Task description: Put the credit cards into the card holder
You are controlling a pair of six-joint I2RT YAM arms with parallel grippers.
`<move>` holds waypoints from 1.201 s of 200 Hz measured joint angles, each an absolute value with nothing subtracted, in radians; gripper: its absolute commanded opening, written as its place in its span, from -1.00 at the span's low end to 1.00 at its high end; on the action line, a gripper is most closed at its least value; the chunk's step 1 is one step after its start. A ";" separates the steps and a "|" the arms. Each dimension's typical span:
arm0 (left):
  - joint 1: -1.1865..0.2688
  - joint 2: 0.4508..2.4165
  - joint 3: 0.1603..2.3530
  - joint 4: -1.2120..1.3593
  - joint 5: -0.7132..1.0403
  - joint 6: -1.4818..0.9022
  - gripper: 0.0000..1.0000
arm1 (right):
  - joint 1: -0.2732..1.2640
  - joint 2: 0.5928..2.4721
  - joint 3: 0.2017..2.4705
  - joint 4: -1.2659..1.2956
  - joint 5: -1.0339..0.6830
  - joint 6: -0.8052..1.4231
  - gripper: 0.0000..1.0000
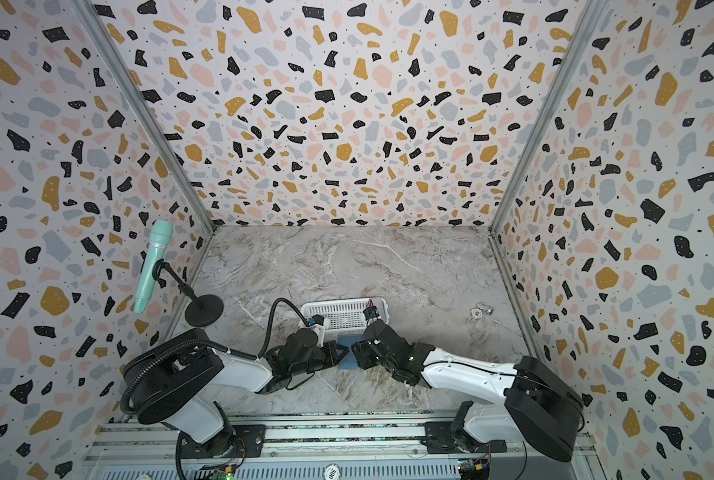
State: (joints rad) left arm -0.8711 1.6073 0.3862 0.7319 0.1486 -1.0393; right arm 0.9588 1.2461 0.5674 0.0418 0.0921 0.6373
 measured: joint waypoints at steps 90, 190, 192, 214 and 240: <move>-0.872 1.430 0.493 0.513 0.138 -0.952 0.54 | 0.776 0.967 0.493 0.017 0.112 0.511 0.97; -0.645 0.939 0.561 0.128 -0.262 -0.596 1.00 | 0.509 0.868 0.421 0.150 0.266 0.346 0.98; -0.637 0.931 0.556 0.127 -0.276 -0.588 0.99 | 0.501 0.867 0.421 0.155 0.270 0.342 0.98; -0.534 0.891 0.514 0.119 -0.339 -0.522 1.00 | 0.424 0.860 0.393 0.232 0.302 0.297 0.98; -0.385 0.924 0.501 0.121 -0.378 -0.450 1.00 | 0.355 0.857 0.324 0.334 0.340 0.231 0.98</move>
State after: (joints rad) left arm -0.3847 0.9237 0.5011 0.1211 -0.3782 -0.4500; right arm 0.3546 0.8574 0.3237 0.3336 0.3405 0.2310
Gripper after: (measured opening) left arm 0.999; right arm 0.988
